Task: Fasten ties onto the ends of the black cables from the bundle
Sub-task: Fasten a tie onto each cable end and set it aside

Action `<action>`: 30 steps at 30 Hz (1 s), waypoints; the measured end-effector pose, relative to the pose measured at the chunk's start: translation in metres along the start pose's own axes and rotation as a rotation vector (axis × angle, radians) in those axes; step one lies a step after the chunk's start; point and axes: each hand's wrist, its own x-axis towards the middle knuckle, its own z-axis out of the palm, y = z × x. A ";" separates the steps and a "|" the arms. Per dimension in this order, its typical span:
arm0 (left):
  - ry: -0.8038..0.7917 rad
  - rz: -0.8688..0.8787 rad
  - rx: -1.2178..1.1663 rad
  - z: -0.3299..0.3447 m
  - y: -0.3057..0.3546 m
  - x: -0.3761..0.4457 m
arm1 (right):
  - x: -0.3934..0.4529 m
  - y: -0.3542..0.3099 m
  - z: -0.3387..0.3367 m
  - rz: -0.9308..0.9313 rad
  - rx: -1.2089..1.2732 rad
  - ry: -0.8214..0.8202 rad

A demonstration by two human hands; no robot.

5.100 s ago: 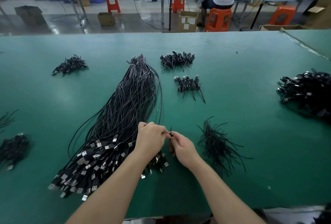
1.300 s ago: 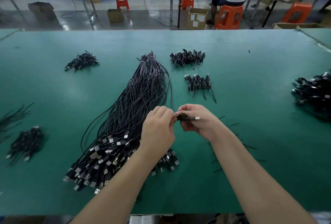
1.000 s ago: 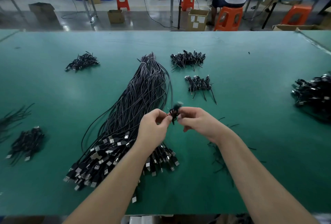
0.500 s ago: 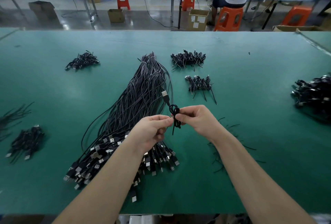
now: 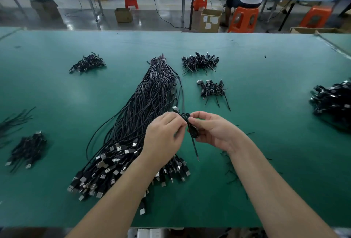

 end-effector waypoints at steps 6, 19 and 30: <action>-0.077 -0.076 -0.043 -0.002 -0.003 0.000 | 0.001 0.003 0.003 0.018 -0.048 0.047; -0.225 -1.069 -0.937 0.001 -0.015 0.005 | 0.001 0.000 0.012 -0.256 -0.556 0.125; -0.126 -0.305 -0.168 0.003 -0.003 0.002 | 0.004 -0.005 0.012 -0.078 -0.017 0.018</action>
